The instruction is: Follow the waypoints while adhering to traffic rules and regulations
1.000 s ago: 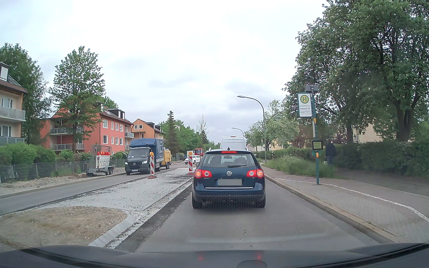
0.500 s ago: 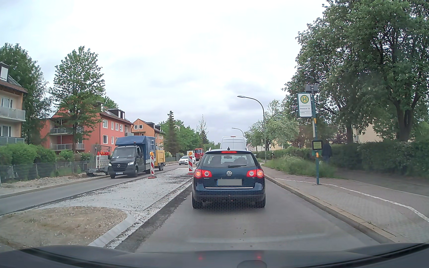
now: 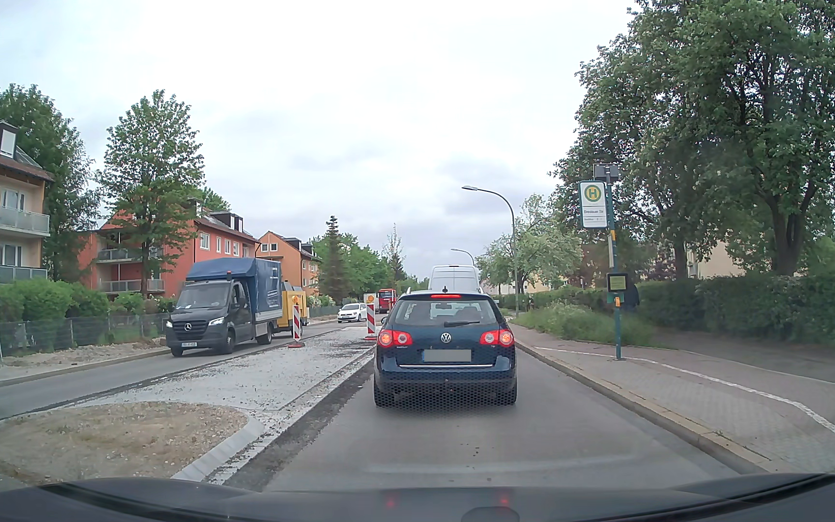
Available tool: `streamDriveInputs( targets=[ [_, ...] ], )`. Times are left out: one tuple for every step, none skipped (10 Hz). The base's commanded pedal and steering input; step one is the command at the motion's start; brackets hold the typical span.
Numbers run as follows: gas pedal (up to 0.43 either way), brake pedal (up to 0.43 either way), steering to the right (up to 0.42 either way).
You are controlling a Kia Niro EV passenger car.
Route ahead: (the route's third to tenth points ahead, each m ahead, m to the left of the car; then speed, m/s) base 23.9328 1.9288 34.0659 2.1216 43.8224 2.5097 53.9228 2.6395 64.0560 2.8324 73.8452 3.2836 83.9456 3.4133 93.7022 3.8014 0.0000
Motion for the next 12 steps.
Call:
streamDriveInputs(
  targets=[
    [0.0,0.244,-0.011],
    [0.0,0.244,-0.011],
    [0.0,0.244,-0.011],
    [0.0,0.244,-0.011],
    [0.0,0.244,-0.011],
    [0.0,0.244,-0.011],
    [0.0,0.244,-0.011],
    [0.0,0.244,-0.011],
    [0.0,0.244,-0.011],
    [0.0,0.244,-0.011],
    [0.0,0.244,-0.011],
    [0.0,0.244,-0.011]
  ],
)
